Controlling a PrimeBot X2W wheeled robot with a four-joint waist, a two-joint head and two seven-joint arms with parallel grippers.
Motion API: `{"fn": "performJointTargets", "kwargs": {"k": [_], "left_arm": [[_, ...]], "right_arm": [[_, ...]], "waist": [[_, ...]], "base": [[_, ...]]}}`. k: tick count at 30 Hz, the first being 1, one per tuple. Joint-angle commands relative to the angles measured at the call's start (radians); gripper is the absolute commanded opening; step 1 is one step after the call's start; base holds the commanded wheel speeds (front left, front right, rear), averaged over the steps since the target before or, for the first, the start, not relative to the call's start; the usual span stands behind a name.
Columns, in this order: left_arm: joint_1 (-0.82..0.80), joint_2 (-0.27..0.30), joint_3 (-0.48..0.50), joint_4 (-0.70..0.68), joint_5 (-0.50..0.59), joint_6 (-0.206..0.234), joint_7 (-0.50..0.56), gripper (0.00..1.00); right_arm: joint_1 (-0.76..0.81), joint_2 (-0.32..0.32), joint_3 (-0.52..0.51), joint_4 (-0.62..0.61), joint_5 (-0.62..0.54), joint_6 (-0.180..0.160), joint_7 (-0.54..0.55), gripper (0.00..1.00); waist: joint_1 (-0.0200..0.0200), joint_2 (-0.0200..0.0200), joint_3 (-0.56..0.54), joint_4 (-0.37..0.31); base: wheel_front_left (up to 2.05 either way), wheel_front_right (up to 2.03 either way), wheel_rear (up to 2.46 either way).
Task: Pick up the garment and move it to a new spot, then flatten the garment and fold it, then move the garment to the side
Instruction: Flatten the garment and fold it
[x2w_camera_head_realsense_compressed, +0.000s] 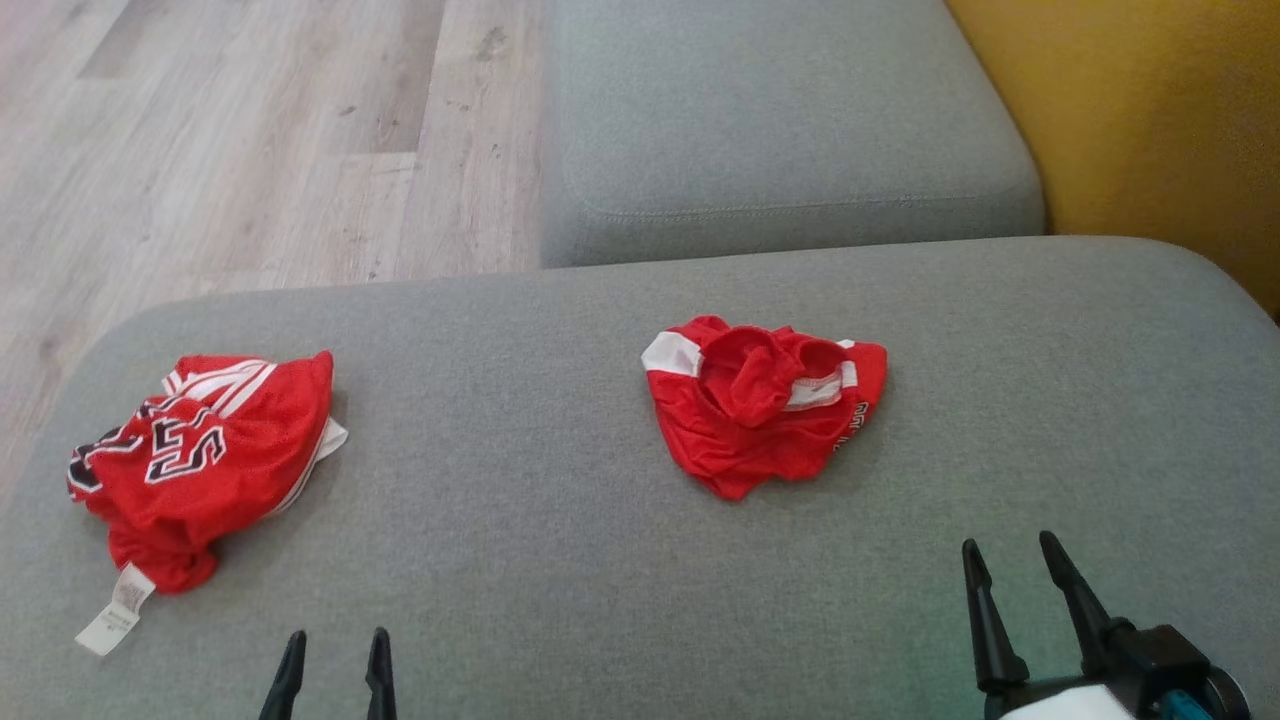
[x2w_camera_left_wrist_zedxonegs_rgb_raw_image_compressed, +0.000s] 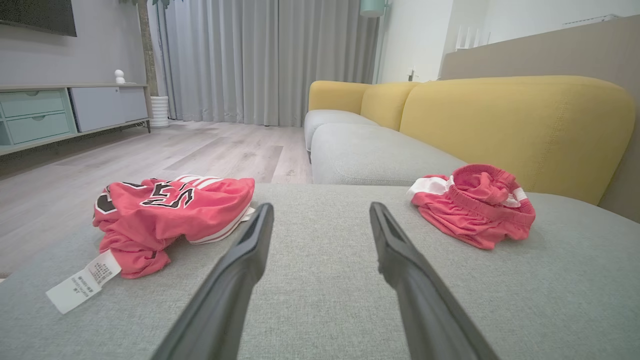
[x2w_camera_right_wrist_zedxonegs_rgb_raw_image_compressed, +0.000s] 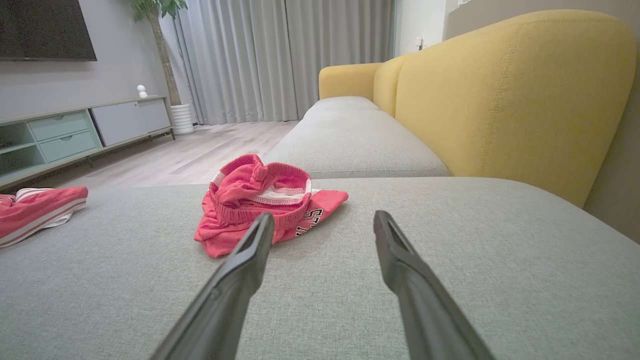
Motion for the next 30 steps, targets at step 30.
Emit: {"fn": "performJointTargets", "kwargs": {"k": [30], "left_arm": [[-0.076, -0.011, 0.002, 0.0, 0.0, 0.032, -0.008, 1.0]], "right_arm": [[-0.042, -0.005, 0.032, -0.025, 0.018, -0.001, -0.006, 1.0]], "waist": [[0.0001, 0.0, 0.017, -0.01]], "base": [[0.0, 0.0, 0.0]]}}
